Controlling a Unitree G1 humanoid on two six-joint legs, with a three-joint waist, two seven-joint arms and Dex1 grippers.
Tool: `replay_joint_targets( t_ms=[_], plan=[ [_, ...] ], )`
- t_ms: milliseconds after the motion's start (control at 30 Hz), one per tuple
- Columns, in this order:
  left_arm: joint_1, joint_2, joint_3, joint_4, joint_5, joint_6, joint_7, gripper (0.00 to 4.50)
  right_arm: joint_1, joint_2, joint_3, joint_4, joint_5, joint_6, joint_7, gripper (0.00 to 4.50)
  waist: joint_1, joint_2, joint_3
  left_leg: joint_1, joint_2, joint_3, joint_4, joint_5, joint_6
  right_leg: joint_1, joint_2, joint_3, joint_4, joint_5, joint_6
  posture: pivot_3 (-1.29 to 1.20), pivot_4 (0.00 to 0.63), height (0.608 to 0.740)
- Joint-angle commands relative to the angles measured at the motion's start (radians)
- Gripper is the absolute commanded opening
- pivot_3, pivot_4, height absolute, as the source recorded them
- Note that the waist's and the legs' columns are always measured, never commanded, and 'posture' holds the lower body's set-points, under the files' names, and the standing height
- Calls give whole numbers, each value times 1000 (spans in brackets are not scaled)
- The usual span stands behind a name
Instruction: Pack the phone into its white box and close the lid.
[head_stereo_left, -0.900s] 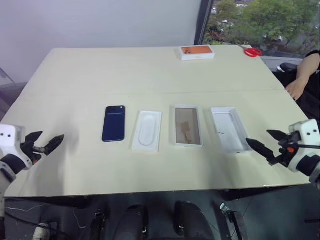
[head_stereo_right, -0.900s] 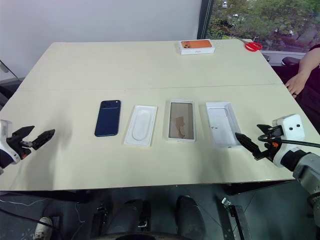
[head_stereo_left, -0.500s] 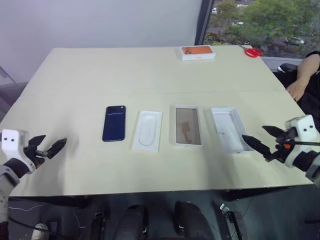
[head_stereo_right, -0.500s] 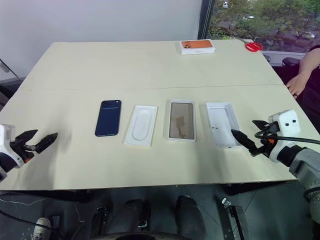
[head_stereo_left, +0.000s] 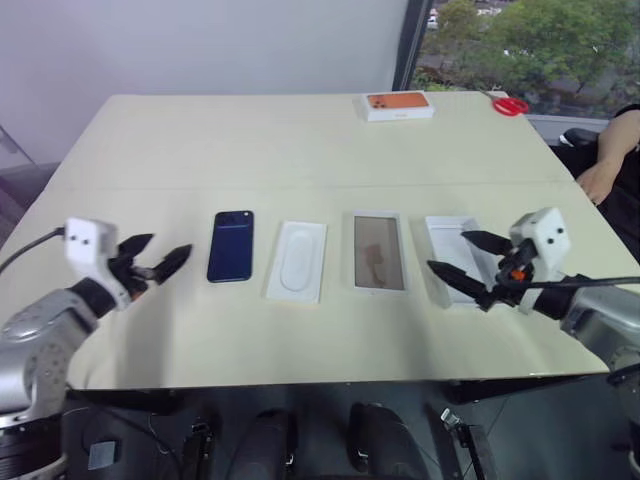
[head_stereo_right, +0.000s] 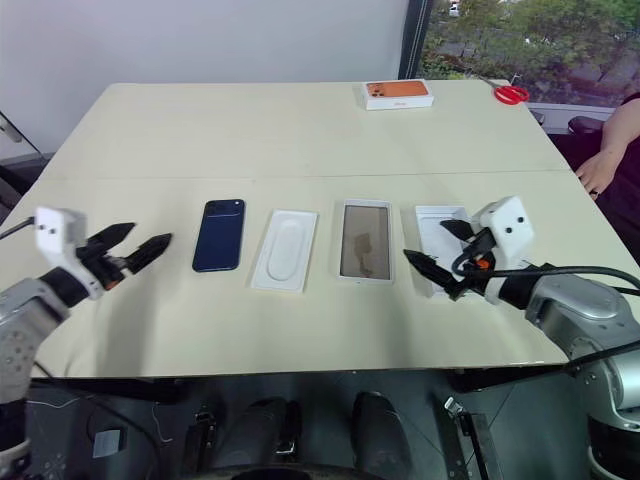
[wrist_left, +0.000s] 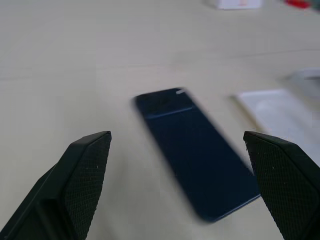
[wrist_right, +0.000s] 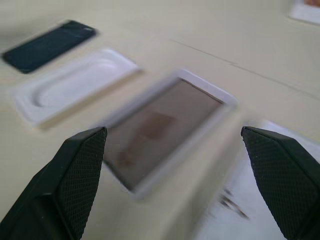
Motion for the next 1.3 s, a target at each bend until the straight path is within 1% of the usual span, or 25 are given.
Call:
replay_joint_targets(
  t_ms=[33,100,167,200,267,333,400,533,633,800,967,1200,1300],
  plan=[
    [-51,-22,-84,-92,-43,113,67,4448,-50,16,62,-55,-3,-22,-17,4500,2,0,0,0,0,0,0,0,0,0,0,0,0,0,0,0,150,740],
    [-115,-70,-121,-97,-75,188,127,4448,-68,29,124,-66,-32,-33,-31,4500,6,0,0,0,0,0,0,0,0,0,1,0,0,0,0,0,150,740],
    [-222,-142,-137,-60,-118,341,236,4448,-86,56,188,-77,-58,-32,-61,4500,11,-1,1,0,0,-1,2,0,0,1,2,-1,1,0,0,0,150,740],
    [-253,-167,-138,-56,-129,395,275,4448,-86,61,197,-79,-63,-32,-66,4500,12,-2,1,0,0,-2,3,0,0,2,2,-2,1,0,1,0,150,740],
    [-326,-205,-174,-45,-153,551,321,4448,-87,71,207,-70,-64,-40,-62,4500,10,-2,1,0,-1,-2,4,0,1,3,4,-2,1,2,3,0,150,740],
    [-376,-265,-167,-33,-151,663,389,4448,-74,71,215,-61,-76,-54,-54,4500,8,-2,1,0,-2,-2,4,0,1,4,6,-2,1,2,5,0,150,740],
    [-412,-320,-143,-32,-141,749,439,4448,-60,66,206,-64,-77,-57,-48,4500,7,-2,1,1,-2,-2,4,0,2,4,6,-3,1,2,6,0,150,740],
    [-461,-389,-125,-27,-101,868,494,4448,-36,64,182,-75,-71,-58,-45,4500,6,-2,1,2,-1,-2,4,0,2,4,8,-3,2,2,6,0,150,740],
    [-491,-388,-154,20,-37,889,549,4448,-10,63,167,-88,-75,-50,-60,4500,6,-2,1,2,0,-3,4,0,2,5,10,-2,2,2,6,0,150,740],
    [-528,-421,-132,32,-11,886,556,4448,35,59,144,-112,-69,-44,-65,4500,9,-3,1,2,0,-3,4,0,2,5,10,-2,1,2,6,0,150,740],
    [-562,-471,-74,32,-2,887,534,4448,53,64,137,-128,-71,-40,-80,4500,9,-3,1,2,-1,-3,4,0,1,5,10,-2,1,2,6,0,150,740],
    [-564,-455,-95,68,12,889,554,4448,44,61,140,-126,-70,-43,-80,4500,8,-3,1,2,0,-3,4,0,1,5,10,-2,1,2,6,0,150,740],
    [-567,-436,-137,65,22,889,563,4448,39,54,139,-123,-69,-44,-72,4500,9,-3,1,2,0,-3,4,0,1,5,10,-2,1,2,6,0,150,740]
  ],
)
